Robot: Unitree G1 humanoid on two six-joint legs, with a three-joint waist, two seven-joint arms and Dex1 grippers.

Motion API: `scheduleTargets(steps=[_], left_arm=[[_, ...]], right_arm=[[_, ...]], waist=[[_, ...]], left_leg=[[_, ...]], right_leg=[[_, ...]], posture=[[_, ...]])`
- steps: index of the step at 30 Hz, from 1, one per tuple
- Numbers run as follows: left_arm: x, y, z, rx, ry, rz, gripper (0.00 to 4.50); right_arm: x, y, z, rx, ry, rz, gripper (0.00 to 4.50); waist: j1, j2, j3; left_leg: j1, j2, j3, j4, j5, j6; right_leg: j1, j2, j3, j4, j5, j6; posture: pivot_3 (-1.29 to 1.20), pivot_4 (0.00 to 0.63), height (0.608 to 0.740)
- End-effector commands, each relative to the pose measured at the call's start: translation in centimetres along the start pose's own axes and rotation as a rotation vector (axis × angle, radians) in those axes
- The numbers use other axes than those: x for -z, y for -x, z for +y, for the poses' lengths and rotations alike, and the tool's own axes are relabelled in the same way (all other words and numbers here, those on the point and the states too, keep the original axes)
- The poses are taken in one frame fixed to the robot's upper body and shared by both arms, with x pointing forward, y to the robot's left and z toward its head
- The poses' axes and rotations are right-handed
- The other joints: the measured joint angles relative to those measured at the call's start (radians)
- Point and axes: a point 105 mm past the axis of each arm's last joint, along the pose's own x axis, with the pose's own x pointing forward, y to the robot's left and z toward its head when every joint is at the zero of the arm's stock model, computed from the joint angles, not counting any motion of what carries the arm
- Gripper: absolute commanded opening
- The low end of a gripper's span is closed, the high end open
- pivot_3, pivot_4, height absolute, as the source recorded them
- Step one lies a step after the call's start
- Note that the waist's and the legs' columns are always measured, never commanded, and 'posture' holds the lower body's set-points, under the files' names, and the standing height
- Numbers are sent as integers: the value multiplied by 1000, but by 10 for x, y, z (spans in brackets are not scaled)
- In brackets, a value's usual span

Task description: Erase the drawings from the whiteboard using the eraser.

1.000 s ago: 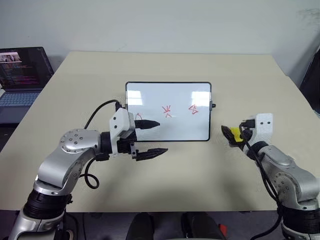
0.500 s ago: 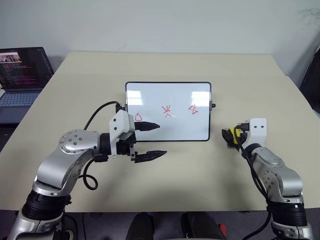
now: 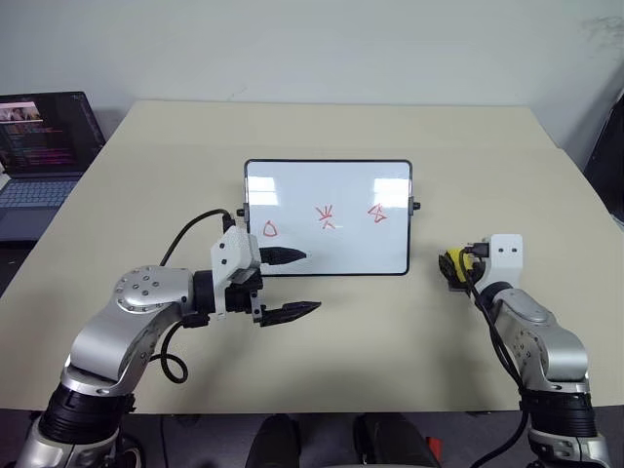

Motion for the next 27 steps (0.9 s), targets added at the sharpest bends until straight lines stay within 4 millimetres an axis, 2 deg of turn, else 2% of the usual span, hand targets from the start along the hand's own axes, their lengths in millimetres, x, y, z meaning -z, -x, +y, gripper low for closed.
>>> scheduleTargets(steps=[1,7,19,27], left_arm=[[-9,5,-1,-26,-47,-9,4500],[-7,7,-1,-44,-45,-5,4500],[-8,7,1,-62,-50,-9,4500],[-10,6,0,-56,-48,-10,4500]], right_arm=[[-14,0,0,-2,4,-57,4309],[-18,-3,2,-9,2,-75,4309],[-20,-2,-7,35,3,-109,4309],[-18,0,2,28,-25,-156,4309]], waist=[[0,0,0],[0,0,0],[0,0,0],[0,0,0]], left_leg=[[0,0,0,0,0,0],[0,0,-1,0,0,0],[0,0,0,0,0,0],[0,0,-1,0,0,0]], right_leg=[[0,0,0,0,0,0],[0,0,0,0,0,0],[0,0,0,0,1,-1],[0,0,0,0,1,-1]], posture=[[0,150,740],[0,150,740],[0,150,740],[0,150,740]])
